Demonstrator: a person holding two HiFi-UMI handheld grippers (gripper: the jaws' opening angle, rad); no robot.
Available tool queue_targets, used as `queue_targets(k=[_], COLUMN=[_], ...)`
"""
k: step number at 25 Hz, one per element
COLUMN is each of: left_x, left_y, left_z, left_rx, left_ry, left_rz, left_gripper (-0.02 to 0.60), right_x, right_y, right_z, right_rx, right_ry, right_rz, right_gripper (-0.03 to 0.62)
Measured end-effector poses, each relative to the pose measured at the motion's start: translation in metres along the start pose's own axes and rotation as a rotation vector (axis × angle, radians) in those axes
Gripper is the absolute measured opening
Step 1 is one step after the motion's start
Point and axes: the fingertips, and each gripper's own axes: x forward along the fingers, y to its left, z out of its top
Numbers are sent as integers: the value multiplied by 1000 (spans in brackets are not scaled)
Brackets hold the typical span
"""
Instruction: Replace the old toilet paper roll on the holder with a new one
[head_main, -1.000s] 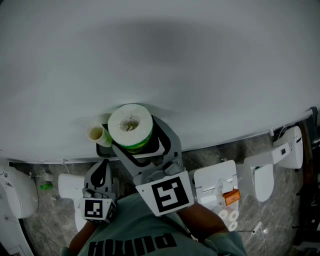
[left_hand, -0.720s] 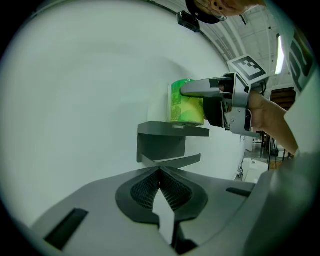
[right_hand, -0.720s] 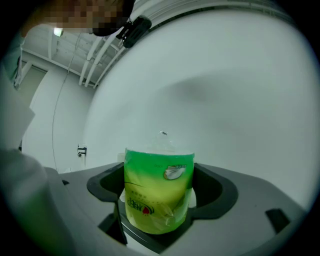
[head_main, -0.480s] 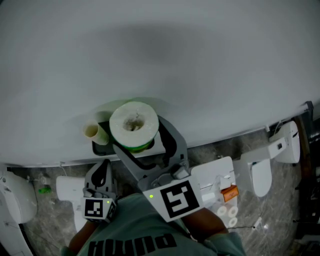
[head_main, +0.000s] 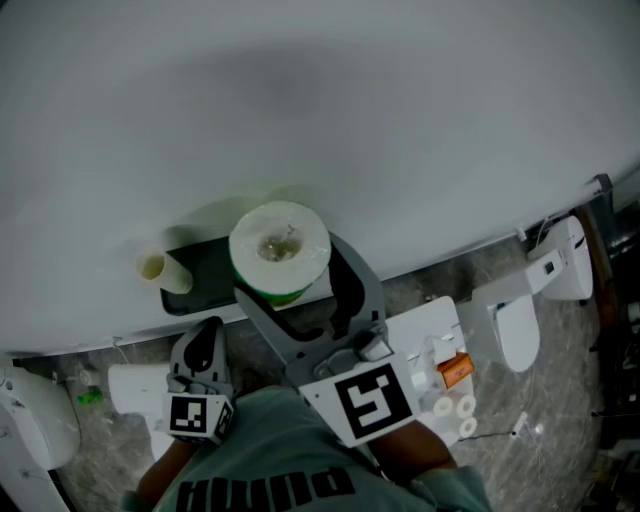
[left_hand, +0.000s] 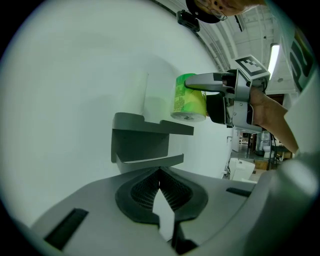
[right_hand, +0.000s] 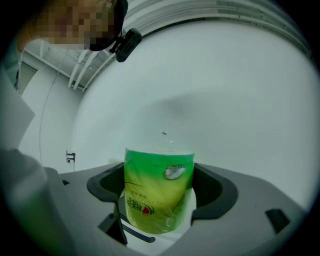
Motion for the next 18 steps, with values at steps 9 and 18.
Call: queue_targets(k=[9,18], left_x=[12,15], left_y=[-23,-40], left_z=[-6,-10], left_rx=[48,88], left_ry=[71,106], left_rz=[-67,-103], left_gripper=[5,5], right_x=[-24,-48], right_y=[-32,-52], right_z=[-3,-26], right_rx=[27,45], right_ry=[5,57], right_rz=[-75,-102], right_gripper=[410,410])
